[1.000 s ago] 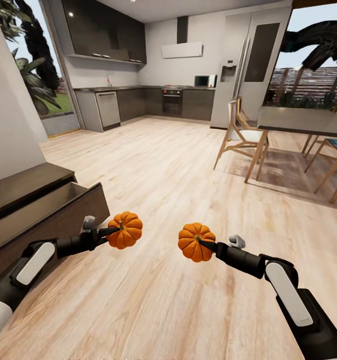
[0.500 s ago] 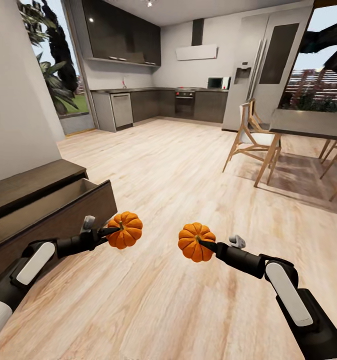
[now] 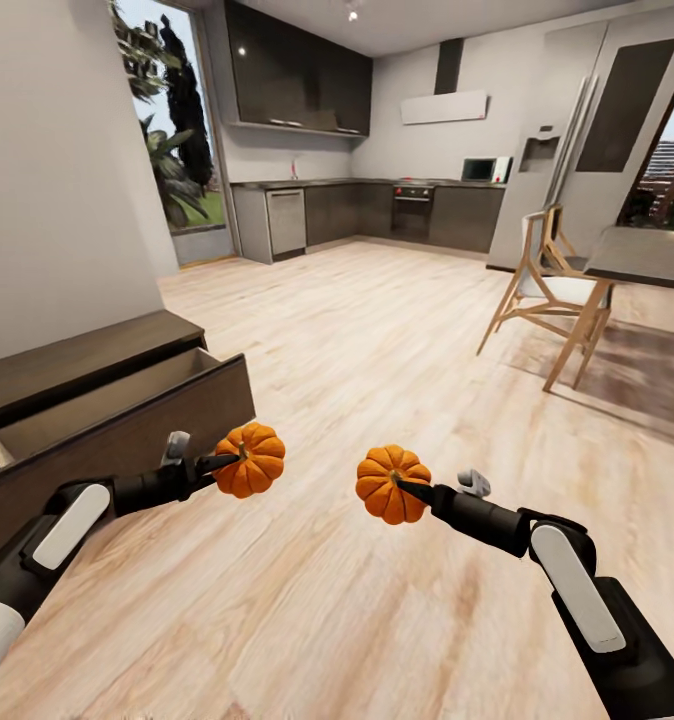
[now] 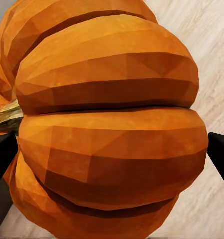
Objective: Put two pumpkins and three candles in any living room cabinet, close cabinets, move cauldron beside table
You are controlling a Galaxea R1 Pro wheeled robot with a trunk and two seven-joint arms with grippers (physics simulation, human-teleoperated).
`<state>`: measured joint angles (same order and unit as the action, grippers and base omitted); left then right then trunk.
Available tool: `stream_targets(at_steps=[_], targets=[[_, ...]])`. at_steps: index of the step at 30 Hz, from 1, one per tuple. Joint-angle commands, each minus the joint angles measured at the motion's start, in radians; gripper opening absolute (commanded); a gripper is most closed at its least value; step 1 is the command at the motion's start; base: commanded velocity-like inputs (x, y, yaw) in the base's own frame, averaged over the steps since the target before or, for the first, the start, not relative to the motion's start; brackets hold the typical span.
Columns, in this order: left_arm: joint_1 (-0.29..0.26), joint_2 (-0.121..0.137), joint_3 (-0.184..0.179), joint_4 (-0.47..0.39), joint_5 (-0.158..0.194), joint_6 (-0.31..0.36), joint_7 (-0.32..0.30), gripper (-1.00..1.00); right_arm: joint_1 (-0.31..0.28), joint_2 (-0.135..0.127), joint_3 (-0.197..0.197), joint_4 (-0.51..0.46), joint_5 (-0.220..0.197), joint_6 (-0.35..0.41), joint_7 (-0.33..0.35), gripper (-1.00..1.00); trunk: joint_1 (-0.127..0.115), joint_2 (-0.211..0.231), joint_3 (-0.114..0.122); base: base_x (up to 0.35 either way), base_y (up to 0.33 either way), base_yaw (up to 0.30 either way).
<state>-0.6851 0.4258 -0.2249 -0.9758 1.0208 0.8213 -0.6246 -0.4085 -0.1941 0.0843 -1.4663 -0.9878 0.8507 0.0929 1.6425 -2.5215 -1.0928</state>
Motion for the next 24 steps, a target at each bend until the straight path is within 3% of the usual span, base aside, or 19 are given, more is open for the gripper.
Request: stream_targets(at_steps=[1,16,24], targets=[[-0.001,0.001,-0.002,0.0,0.005,0.005,0.001,-1.0,0.0,-0.001,0.0,0.0,0.006,0.002,0.007,-1.0,0.0,0.0,0.0,0.0,-0.285,0.279],[-0.001,0.001,-0.002,0.0,0.005,0.005,0.0,-1.0,0.0,0.0,0.0,0.0,0.006,0.002,0.007,-1.0,0.0,0.0,0.007,0.0,-0.28,0.279],[-0.001,0.001,-0.002,0.0,0.005,0.005,-0.001,-1.0,-0.001,0.001,0.0,0.0,0.006,0.002,0.007,-1.0,0.0,0.0,0.012,0.0,-0.173,0.279]])
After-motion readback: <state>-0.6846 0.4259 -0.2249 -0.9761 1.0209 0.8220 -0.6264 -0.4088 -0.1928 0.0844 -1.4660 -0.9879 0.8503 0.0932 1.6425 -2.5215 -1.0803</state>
